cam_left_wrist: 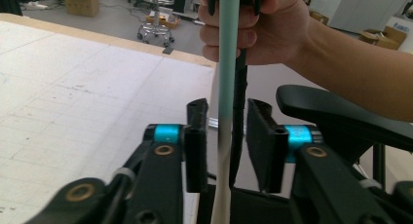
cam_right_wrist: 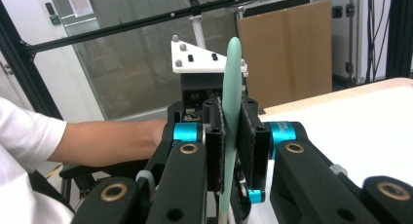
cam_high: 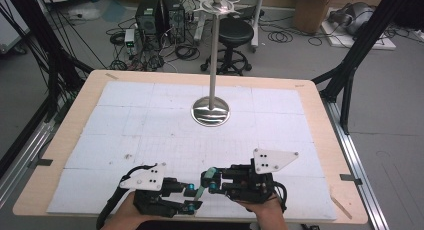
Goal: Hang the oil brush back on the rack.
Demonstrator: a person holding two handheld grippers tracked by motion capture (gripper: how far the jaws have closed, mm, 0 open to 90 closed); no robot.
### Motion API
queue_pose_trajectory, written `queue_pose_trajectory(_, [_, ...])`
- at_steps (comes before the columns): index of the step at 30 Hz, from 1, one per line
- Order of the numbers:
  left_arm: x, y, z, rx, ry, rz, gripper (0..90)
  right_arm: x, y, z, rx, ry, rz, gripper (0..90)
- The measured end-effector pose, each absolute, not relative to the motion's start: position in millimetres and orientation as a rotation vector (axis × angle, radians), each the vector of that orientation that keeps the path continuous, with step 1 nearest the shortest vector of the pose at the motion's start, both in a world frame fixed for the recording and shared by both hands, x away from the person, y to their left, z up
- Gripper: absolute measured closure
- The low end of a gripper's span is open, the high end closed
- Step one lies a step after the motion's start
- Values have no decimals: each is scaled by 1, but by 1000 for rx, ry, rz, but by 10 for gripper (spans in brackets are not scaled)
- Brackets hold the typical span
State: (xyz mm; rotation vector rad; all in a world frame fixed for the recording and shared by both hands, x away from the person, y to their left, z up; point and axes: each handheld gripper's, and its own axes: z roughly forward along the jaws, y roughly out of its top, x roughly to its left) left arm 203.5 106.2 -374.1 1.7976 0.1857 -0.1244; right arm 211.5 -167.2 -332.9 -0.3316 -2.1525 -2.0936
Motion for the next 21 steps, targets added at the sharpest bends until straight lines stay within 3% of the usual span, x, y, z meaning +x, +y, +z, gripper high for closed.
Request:
queue_pose_trajectory(3, [203,107,-375,1796,182,-127,805,211,-166,-333,-333,-2157,-2084,818])
queue_pose_trajectory(6, [204,107,-375,1807,189,-98,840,211,-165,-334,-341,-2159,-2088,789])
queue_pose_trajectory(8, [204,108,-375,1803,208,-84,841,210,-164,-334,-419,-2138,-2124,520])
queue_pose_trajectory(11, [204,109,-375,1782,236,-66,842,210,-164,-336,-489,-2120,-2161,488])
queue_pose_trajectory(15, [205,111,-373,1746,261,-59,842,209,-162,-338,-523,-2142,-2163,483])
queue_pose_trajectory(19, [206,114,-373,1720,272,-67,842,209,-155,-341,-502,-2155,-2148,585])
queue_pose_trajectory(21, [207,114,-373,1718,272,-66,842,210,-153,-341,-478,-2147,-2149,682])
